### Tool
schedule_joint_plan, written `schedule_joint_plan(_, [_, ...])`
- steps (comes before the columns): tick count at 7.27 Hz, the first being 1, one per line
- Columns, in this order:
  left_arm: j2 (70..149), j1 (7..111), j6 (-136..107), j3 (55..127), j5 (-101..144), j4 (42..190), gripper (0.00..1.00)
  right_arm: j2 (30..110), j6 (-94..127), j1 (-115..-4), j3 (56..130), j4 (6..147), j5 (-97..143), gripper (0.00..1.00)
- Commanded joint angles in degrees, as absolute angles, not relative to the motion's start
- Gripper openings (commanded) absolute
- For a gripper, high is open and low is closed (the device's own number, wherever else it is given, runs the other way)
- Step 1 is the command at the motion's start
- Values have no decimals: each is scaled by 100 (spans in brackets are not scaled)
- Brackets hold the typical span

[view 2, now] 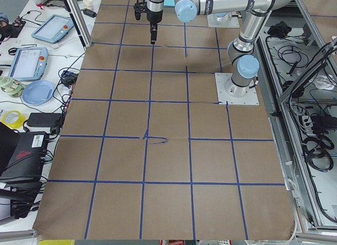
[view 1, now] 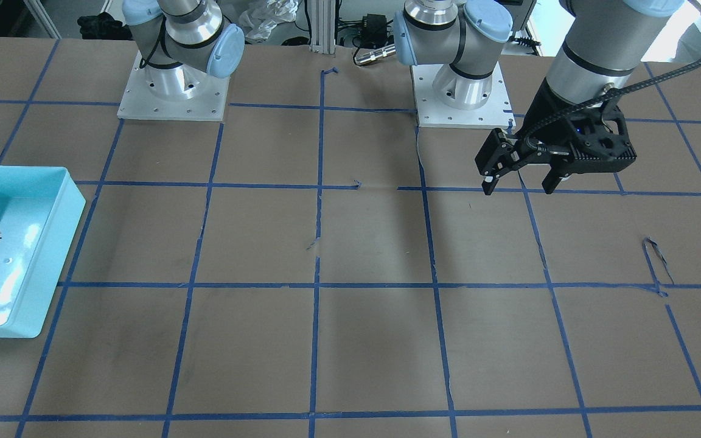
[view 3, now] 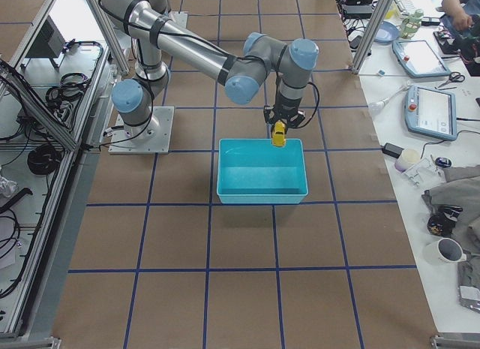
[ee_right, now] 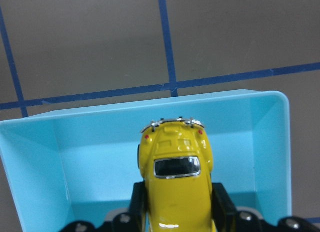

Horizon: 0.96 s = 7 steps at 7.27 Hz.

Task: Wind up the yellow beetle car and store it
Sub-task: 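Lift the car with the right gripper and carry it to the blue tray, then lower the car into the blue tray and open the right gripper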

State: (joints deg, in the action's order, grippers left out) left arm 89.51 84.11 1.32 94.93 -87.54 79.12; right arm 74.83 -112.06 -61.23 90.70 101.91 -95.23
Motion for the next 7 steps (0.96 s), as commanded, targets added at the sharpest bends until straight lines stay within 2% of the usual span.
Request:
schedule_joint_plan(1, [8956,8411,132,9492,-8754,7910,100,7252,-11862,-5776,9813,11138,-9745,0])
schedule_joint_plan(3, [8956,8411,132,9492,-8754,7910,100,7155,-11874,-5748,10334,11766,-10088,0])
schedule_joint_plan(6, [8947,8402,132,9492,-8754,7910,100,6813,-11883,-5748,10555,12243,-10116,0])
schedule_joint_plan(7, [8947,8402,132,9492,-8754,7910,100,6777,-11892,-5748,10556,12226,-10134,46])
